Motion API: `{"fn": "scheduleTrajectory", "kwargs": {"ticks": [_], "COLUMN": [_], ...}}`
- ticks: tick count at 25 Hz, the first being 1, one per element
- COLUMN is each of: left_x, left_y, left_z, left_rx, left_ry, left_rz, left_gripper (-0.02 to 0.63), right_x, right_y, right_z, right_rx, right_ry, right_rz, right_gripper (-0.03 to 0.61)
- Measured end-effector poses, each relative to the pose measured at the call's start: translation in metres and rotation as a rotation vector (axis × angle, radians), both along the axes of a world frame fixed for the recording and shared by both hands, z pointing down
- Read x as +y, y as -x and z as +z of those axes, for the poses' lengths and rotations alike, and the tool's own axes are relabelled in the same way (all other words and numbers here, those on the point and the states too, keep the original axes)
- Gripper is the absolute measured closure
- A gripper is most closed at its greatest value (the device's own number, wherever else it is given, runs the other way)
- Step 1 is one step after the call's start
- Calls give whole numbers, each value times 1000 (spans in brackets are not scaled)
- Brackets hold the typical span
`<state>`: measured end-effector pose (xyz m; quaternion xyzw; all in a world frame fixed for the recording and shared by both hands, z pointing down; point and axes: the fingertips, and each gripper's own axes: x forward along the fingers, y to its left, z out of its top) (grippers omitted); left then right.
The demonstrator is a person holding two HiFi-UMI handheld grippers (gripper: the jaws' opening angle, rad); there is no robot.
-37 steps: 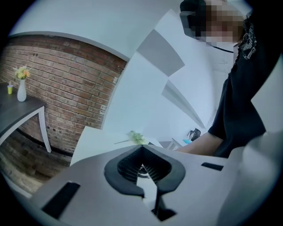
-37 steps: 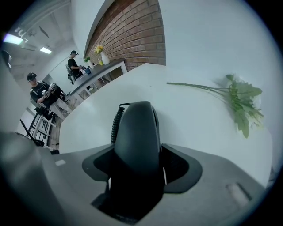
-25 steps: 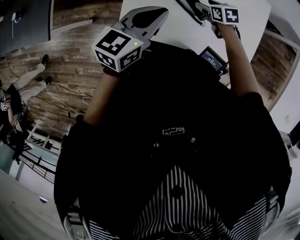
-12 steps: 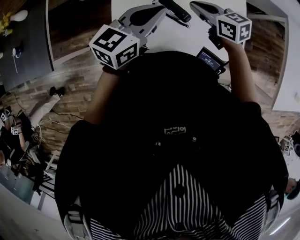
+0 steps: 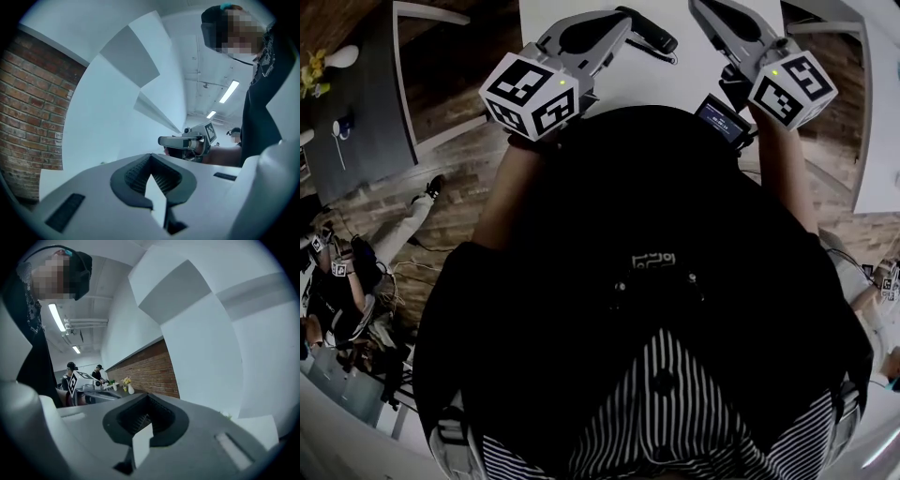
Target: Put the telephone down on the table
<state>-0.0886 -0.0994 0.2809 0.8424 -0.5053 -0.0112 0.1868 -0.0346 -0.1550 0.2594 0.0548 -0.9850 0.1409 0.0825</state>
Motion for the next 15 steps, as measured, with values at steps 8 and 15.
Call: {"fn": "scheduleTrajectory", "kwargs": {"ticks": [8, 15], "left_x": [-7, -6], "left_y": [-5, 0], "left_z": [-7, -16], "left_rx": [-15, -20], "left_ry": [-27, -40], "left_rz": [36, 17], "left_gripper": [612, 612], "right_x": [11, 19], "right_y": [14, 23], "right_z": [-9, -13], "right_rx": [-8, 5], "right_ry": [-19, -34], "right_rz": [-42, -86], "right_gripper": [577, 577]}}
